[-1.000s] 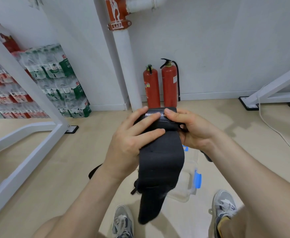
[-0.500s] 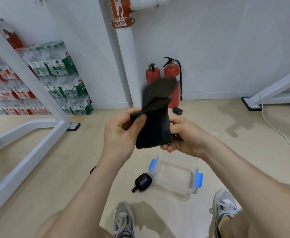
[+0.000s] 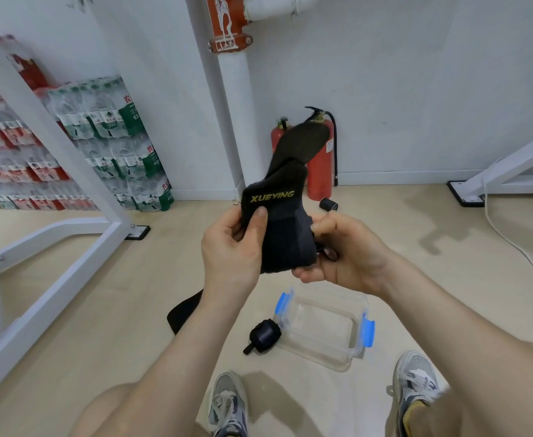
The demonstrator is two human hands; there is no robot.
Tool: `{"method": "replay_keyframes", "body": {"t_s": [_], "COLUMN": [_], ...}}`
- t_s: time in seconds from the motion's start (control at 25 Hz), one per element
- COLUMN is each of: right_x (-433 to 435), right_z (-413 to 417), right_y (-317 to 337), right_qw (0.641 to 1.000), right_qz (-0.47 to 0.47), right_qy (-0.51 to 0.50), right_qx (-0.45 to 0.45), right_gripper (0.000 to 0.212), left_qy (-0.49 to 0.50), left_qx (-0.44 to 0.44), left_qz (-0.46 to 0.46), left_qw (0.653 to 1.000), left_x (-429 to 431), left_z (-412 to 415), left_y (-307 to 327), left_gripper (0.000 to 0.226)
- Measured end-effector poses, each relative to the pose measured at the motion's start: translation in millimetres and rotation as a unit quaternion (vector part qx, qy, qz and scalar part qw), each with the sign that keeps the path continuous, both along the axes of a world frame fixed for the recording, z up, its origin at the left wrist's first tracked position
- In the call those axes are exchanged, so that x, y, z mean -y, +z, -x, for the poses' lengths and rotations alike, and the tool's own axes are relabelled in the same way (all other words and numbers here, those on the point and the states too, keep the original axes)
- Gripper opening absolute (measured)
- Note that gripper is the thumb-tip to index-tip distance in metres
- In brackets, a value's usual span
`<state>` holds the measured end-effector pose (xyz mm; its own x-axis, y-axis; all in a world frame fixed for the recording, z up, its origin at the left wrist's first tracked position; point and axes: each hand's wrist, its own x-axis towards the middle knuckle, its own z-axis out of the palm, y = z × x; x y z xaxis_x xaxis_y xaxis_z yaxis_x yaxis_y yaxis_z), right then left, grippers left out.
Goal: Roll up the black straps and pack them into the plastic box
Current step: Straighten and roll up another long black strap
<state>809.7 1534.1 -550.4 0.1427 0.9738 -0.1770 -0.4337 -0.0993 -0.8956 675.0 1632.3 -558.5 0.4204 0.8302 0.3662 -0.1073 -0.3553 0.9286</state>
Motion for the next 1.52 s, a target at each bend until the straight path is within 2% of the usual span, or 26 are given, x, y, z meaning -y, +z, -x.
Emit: {"method": "replay_keyframes", "body": {"t_s": [0.12,0.24,0.36,0.44,0.56,0.68,0.76,0.88,1.0,1.04,1.08,1.16,1.2,1.24,1.32,1.4,1.44,1.52], "right_x": [-0.6,-1.6,1.1,1.4,1.9,2.9,2.3,-0.6,-2.1,-2.9,-3.5,-5.5,-5.9,-5.4,-4.8,-3.6,-1.9,2.2], "right_z": [3.3,1.2,-4.0,-7.8,-13.6,-16.0,-15.9,-16.6,-13.4,-13.0,-13.3,-15.7,-15.6,-13.3,-4.9,-0.1,0.7,0.5], "right_y": [-0.5,-1.5,-0.1,-0.2,-2.6,-1.0,-0.5,-5.1,-5.8,-6.4,-6.7,-9.4,-11.5,-12.5,-12.1,-8.0,-4.7,-0.9], "right_qw": [0.991,0.977,0.971,0.969,0.976,0.994,0.996,0.991,0.98,0.976,0.972,0.964,0.963,0.962,0.958,0.952,0.948,0.93], "right_qz": [-0.011,-0.036,-0.03,-0.026,-0.043,-0.016,-0.008,-0.034,-0.031,-0.028,-0.022,-0.012,-0.009,-0.009,-0.029,-0.06,-0.071,-0.08], "right_qy": [-0.035,-0.068,-0.061,-0.054,-0.02,0.034,0.032,-0.01,-0.031,-0.045,-0.066,-0.103,-0.103,-0.089,-0.048,-0.026,-0.021,-0.008], "right_qx": [0.127,0.199,0.231,0.241,0.214,0.105,0.084,0.125,0.193,0.21,0.223,0.243,0.249,0.257,0.28,0.3,0.31,0.359], "right_gripper": [0.034,0.021,0.028,0.04,0.059,0.057,0.052,0.052,0.048,0.047,0.046,0.044,0.043,0.043,0.045,0.046,0.047,0.052], "left_qy": [-0.001,-0.055,-0.15,-0.17,-0.135,-0.106,-0.11,-0.142,-0.167,-0.154,-0.137,-0.113,-0.091,-0.068,-0.017,-0.004,-0.033,-0.132], "left_qx": [-0.005,0.005,-0.022,-0.063,-0.05,-0.048,-0.068,-0.091,-0.055,-0.052,-0.065,-0.106,-0.12,-0.129,-0.125,-0.104,-0.1,-0.114], "left_qz": [-0.009,0.09,0.162,0.147,0.076,0.008,-0.02,0.002,0.043,0.0,-0.081,-0.287,-0.36,-0.38,-0.3,-0.134,-0.044,0.087], "left_qw": [1.0,0.994,0.975,0.972,0.987,0.993,0.991,0.986,0.983,0.987,0.985,0.945,0.921,0.914,0.946,0.986,0.993,0.981], "left_x": [1.8,-2.0,-11.6,-11.5,-7.5,-5.3,-4.7,-7.5,-7.2,-7.8,-7.9,-6.3,-5.3,-5.3,-12.7,-18.6,-20.7,-18.7], "left_z": [-3.7,-6.3,2.5,7.8,8.0,9.6,12.6,14.6,16.1,16.4,17.4,21.6,23.7,25.2,23.5,16.3,13.3,10.9], "left_y": [-5.1,-2.6,0.9,3.8,8.2,10.5,10.1,12.5,16.1,15.6,15.9,14.4,13.5,14.5,12.8,9.6,6.3,1.0], "left_gripper": [0.011,0.015,0.019,0.021,0.022,0.037,0.042,0.032,0.015,0.012,0.014,0.026,0.028,0.026,0.016,0.011,0.006,0.024]}}
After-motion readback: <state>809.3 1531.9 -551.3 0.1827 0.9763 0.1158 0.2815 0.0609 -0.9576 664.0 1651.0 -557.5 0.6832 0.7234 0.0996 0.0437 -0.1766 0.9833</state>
